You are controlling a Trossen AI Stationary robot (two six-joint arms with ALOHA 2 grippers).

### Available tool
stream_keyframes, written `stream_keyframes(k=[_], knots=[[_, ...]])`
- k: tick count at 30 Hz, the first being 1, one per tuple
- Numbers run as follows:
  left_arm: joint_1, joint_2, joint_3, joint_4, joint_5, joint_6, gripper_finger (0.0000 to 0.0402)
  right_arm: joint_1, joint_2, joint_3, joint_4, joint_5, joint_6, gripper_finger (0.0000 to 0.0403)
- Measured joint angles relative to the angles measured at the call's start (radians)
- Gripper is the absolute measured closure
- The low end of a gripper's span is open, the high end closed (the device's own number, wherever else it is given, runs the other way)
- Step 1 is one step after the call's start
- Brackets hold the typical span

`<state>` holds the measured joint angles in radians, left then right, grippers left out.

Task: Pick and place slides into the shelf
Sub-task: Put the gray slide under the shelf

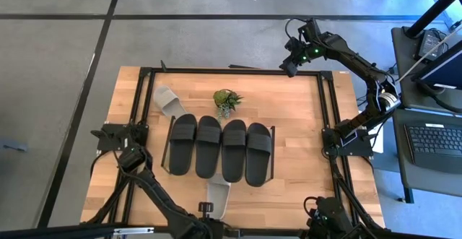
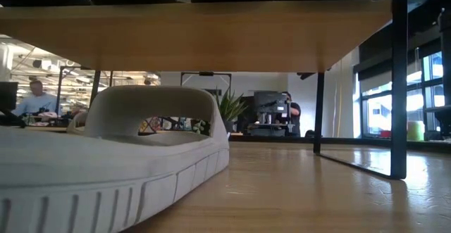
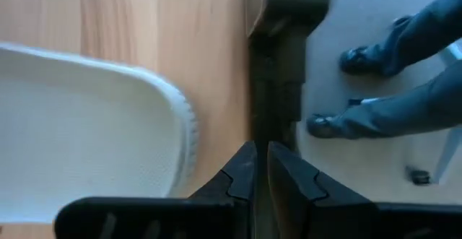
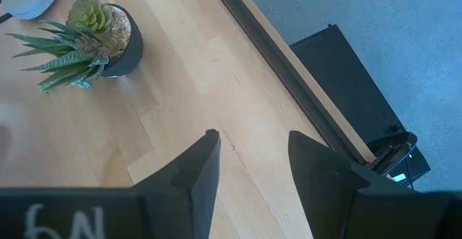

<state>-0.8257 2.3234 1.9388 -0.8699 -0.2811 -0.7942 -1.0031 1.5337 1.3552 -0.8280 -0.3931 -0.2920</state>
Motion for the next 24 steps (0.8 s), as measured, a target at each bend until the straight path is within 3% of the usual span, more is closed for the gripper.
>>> stream_keyframes(k=[24], knots=[[0.141,-0.007,-0.129,-0.03,-0.05,-0.015,0.0372,0.0,0.0,0.0,0.005,0.0,-0.005,0.0237]])
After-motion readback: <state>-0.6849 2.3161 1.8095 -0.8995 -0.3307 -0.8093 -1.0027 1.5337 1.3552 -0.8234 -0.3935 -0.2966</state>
